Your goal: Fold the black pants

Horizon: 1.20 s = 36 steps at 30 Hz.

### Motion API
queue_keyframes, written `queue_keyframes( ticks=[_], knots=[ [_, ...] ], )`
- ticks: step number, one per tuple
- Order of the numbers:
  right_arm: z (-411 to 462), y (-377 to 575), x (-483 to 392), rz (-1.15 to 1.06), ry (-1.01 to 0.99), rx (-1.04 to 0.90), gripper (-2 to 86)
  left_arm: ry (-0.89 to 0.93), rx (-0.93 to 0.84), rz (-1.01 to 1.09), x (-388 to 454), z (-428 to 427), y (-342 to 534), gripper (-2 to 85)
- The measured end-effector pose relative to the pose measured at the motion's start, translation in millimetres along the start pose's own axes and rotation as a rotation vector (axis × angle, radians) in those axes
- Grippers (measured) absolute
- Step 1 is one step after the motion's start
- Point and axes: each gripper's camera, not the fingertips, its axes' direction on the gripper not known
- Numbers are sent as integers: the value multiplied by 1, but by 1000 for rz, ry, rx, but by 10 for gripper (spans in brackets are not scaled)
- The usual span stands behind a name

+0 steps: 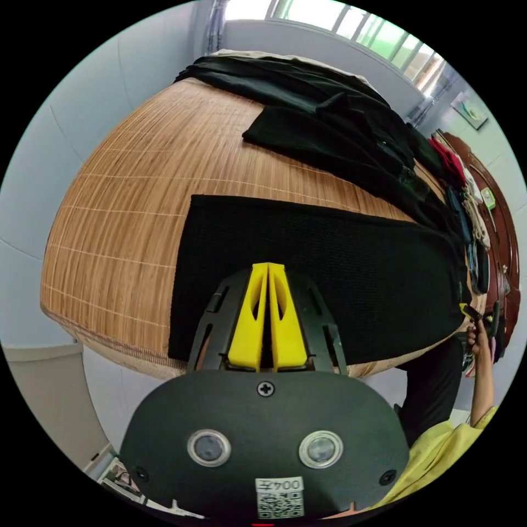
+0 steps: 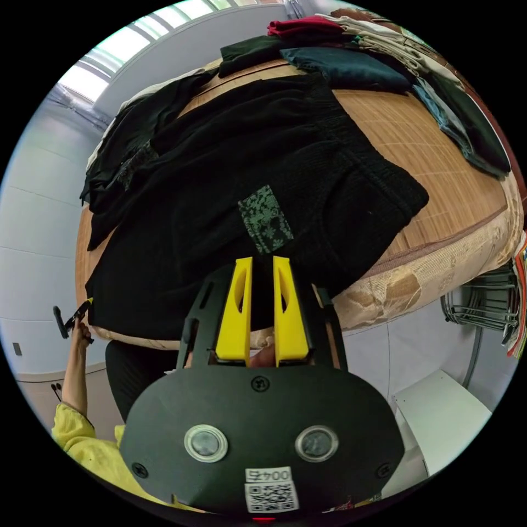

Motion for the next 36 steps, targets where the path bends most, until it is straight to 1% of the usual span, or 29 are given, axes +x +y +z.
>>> queue_keyframes(
  ticks=[1,3,5,7,8,10,11,13,14,16,21,23,25,27,32,34,35,36],
  knots=[
    [-5,4,7,-3,-28,-9,78,30,-7,-39,-5,-4,-2,2],
    [-18,10,22,-12,-91,-14,82,31,8,-58,-1,-18,0,1],
    [-41,20,49,23,-165,67,83,49,58,0,19,-39,9,1],
    [-70,37,103,138,-287,199,84,122,141,54,57,-66,31,1],
    [-74,41,118,173,-319,225,84,145,156,64,69,-70,38,1],
    [-86,53,173,296,-383,285,89,198,164,136,131,-68,61,1],
    [-87,54,184,320,-390,293,91,195,165,159,149,-66,66,1],
    [-88,58,224,415,-461,310,107,170,179,215,213,-56,80,1],
    [-87,58,231,431,-489,315,108,169,174,225,226,-52,81,1],
    [-82,55,252,465,-560,319,117,169,113,250,267,-36,80,1],
    [-68,37,261,452,-571,285,129,44,-29,319,313,-7,74,1],
    [-64,27,260,443,-559,276,122,25,-14,343,320,-10,76,1],
    [-56,14,253,431,-505,253,77,-5,-24,377,330,-13,77,1],
    [-53,8,246,439,-425,232,59,-25,-25,394,336,-15,80,1],
    [-69,19,221,370,-311,327,46,0,-39,375,331,-21,83,1],
    [-52,23,225,379,-241,286,47,16,-50,373,326,-23,84,1],
    [-43,22,229,391,-247,260,49,17,-53,376,325,-24,85,1],
    [-28,23,236,408,-302,242,51,15,-59,381,324,-26,86,1]
  ],
)
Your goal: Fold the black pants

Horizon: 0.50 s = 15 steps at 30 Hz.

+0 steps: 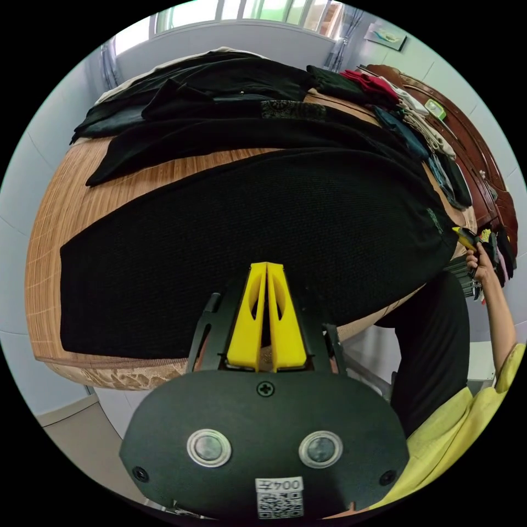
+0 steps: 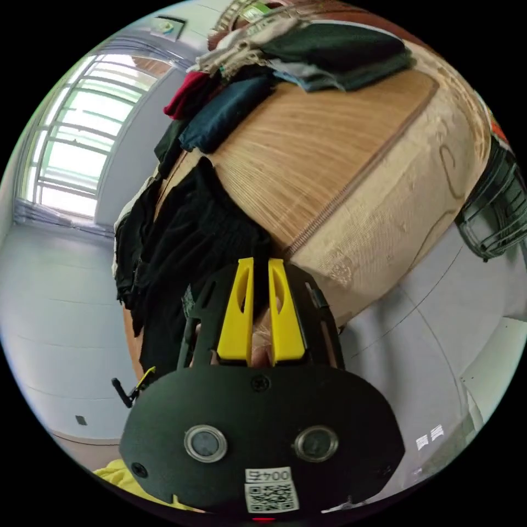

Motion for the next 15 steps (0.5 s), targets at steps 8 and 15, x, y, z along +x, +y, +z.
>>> queue_keyframes(
  ticks=[8,15],
  knots=[
    [20,31,-72,-161,144,164,60,0,14,-17,-16,-7,28,2],
    [179,68,-204,-589,346,-200,57,47,39,-47,-51,-14,65,1]
  ],
)
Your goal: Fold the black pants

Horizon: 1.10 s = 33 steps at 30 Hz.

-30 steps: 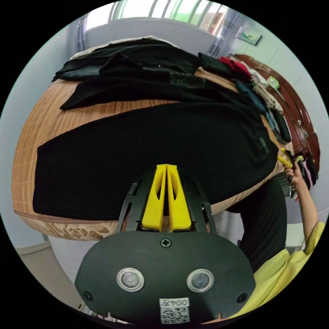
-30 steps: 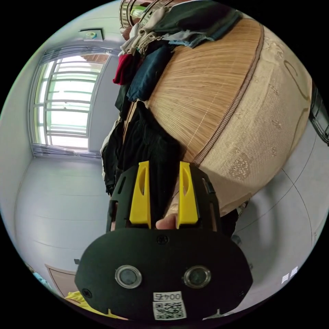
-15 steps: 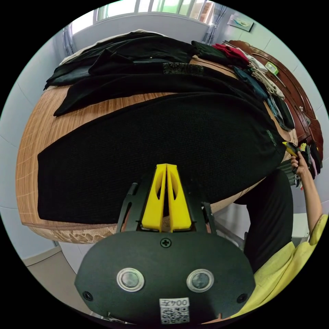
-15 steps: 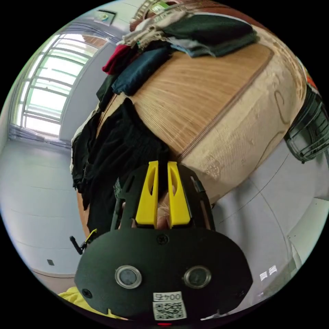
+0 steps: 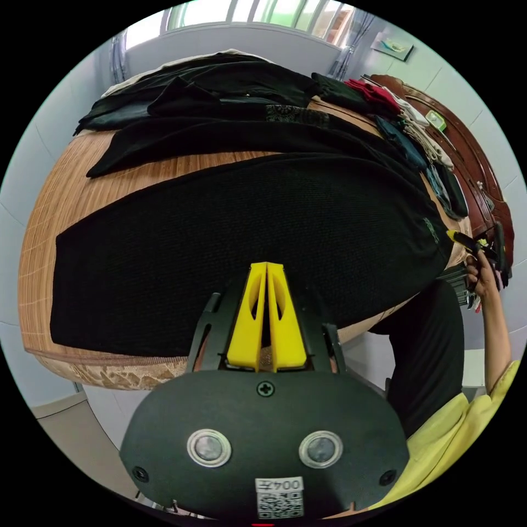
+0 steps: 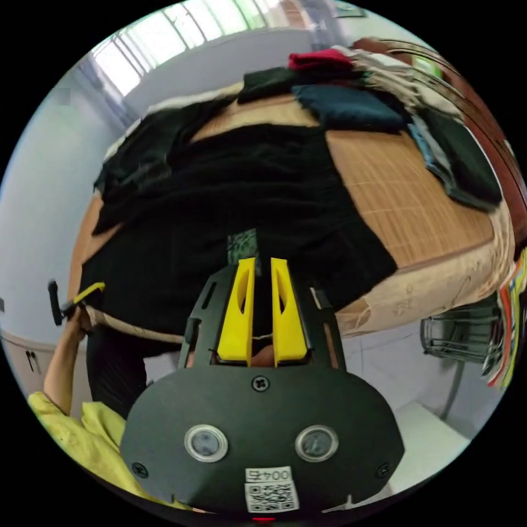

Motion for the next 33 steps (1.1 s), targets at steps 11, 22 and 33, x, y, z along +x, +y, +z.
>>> queue_keyframes(
  ticks=[11,22,33],
  knots=[
    [135,-92,-114,-333,282,-450,52,347,127,-216,-171,-77,115,5],
    [247,-169,-173,-399,350,-714,51,106,244,-635,-413,-170,280,50],
    [313,-211,-182,-317,253,-690,46,-20,143,-446,-401,-163,227,79]
  ],
)
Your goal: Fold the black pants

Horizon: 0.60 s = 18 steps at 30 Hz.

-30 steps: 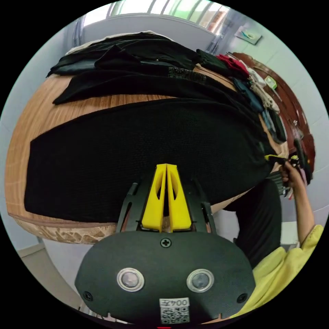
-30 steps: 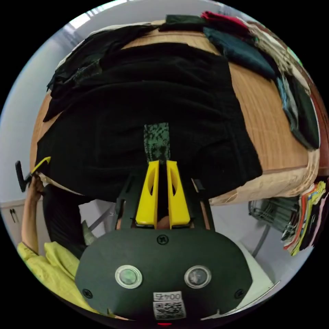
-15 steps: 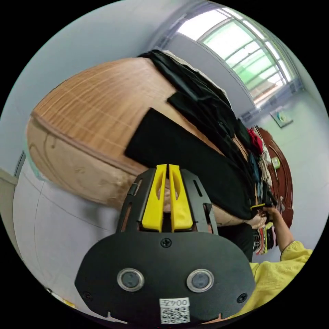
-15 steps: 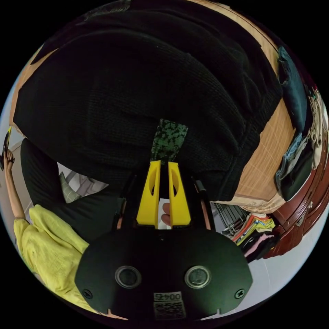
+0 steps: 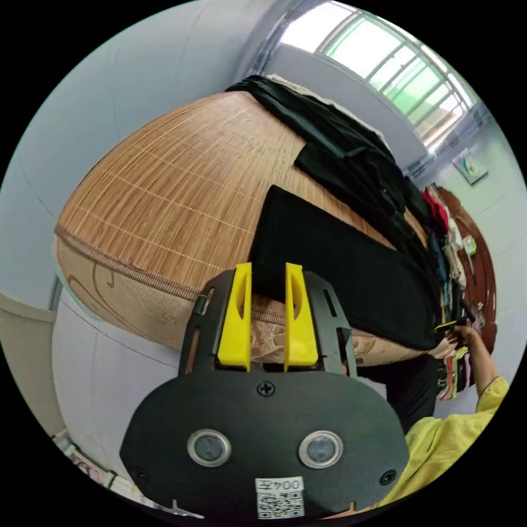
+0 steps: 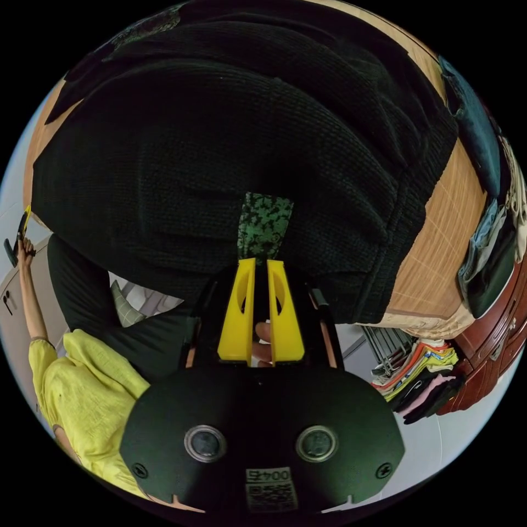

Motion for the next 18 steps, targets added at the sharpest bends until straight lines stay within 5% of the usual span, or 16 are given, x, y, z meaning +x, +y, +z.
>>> queue_keyframes(
  ticks=[8,10,13,18],
  knots=[
    [18,-50,-6,-3,-25,-18,46,-188,49,134,46,-37,2,26],
    [24,-64,-7,-5,-33,-25,46,-129,-81,79,27,-1,2,22],
    [32,-78,-11,-3,-31,-21,47,-39,-33,6,23,0,-3,20],
    [44,-95,-19,-6,-24,8,48,-133,-9,32,63,-19,-24,12]
  ],
)
